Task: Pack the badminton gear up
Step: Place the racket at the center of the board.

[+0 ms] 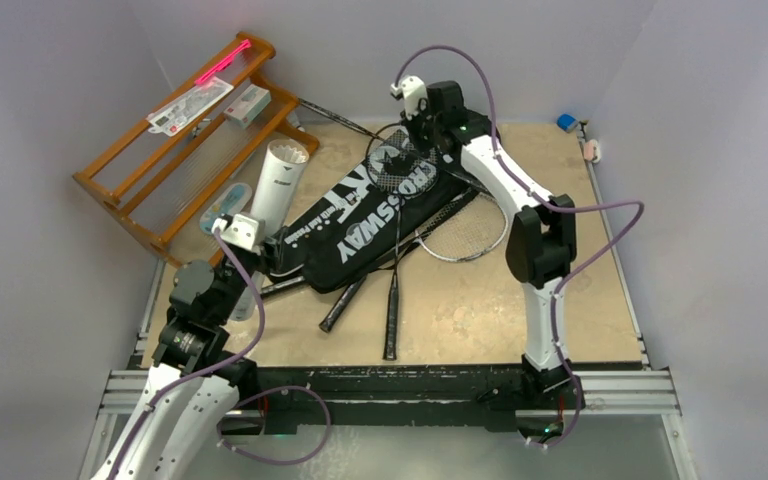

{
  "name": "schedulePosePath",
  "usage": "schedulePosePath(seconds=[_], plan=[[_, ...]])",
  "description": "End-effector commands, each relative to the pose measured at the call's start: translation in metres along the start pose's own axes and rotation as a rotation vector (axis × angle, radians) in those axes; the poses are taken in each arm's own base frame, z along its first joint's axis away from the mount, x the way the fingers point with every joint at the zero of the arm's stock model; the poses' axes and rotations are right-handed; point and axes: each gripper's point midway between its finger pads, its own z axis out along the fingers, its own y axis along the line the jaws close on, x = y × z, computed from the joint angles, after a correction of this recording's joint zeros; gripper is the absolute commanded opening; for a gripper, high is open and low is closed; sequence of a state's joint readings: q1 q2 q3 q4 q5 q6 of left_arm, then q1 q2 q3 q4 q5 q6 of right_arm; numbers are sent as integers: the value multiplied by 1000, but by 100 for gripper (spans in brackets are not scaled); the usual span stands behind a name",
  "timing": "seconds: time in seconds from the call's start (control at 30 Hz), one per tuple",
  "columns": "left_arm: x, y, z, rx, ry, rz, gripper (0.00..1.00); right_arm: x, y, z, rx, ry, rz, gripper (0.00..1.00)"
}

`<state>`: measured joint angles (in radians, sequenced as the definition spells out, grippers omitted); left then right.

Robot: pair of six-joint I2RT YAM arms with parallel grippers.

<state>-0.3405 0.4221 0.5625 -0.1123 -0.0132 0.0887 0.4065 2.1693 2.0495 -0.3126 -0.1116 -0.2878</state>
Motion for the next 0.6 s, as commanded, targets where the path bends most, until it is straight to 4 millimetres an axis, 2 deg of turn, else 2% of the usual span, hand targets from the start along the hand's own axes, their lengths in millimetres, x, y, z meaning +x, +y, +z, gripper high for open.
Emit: schedulePosePath(seconds=[0.0,0.13,0.3,0.4,0.47,0.57], plan=[[-22,5,0,-17,-86,-17,38,12,19,-36,-57,6,37,0],[-22,0,0,12,-89,-18,38,48,22,-39,-26,51,59,0],[-23,-2,-1,18,-95,-21,38,83,-1,-55,85,159,35,40],[-25,-2,-1,23,-102,-22,38,111,-15,-65,115,243,-39,63],[-24,-4,0,31,-99,-23,38,126,-25,-69,115,283,-80,70],[-23,-5,1,37,-97,-23,38,141,-47,-73,119,314,-67,72]])
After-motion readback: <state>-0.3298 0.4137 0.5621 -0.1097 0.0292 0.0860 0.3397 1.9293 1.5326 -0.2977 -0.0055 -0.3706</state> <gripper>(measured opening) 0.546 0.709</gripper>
